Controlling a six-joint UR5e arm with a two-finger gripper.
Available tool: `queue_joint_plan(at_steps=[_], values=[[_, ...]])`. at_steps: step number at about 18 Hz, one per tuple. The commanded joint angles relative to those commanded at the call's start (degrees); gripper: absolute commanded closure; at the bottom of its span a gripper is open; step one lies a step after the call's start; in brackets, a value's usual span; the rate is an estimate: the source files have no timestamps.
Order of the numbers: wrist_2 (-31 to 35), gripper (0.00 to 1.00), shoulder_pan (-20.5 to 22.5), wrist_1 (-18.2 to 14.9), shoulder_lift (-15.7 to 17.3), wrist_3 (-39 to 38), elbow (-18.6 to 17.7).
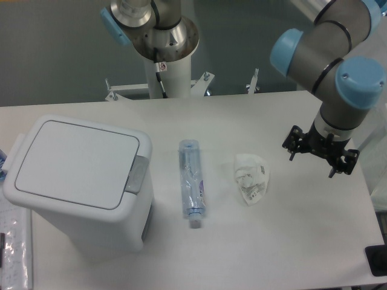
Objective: Open the trash can
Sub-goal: 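Move the gripper from its start pose toward the trash can, then swing the open gripper over the table to the trash can's lid button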
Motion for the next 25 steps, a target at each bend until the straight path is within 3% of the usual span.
queue_joint_plan(at_steps=[4,8,17,25], values=[[-1.05,0.00,-2.73,-0.09,1.58,-2.63,-0.35],[-7.47,0.00,-4.14,-0.26,4.65,-7.30,-0.35],[-19.25,0.00,-8.53,-0.26,6.50,-14.24,0.27],[-20.75,0.00,-10.55,-0.62,6.94,-18.55,0.18]])
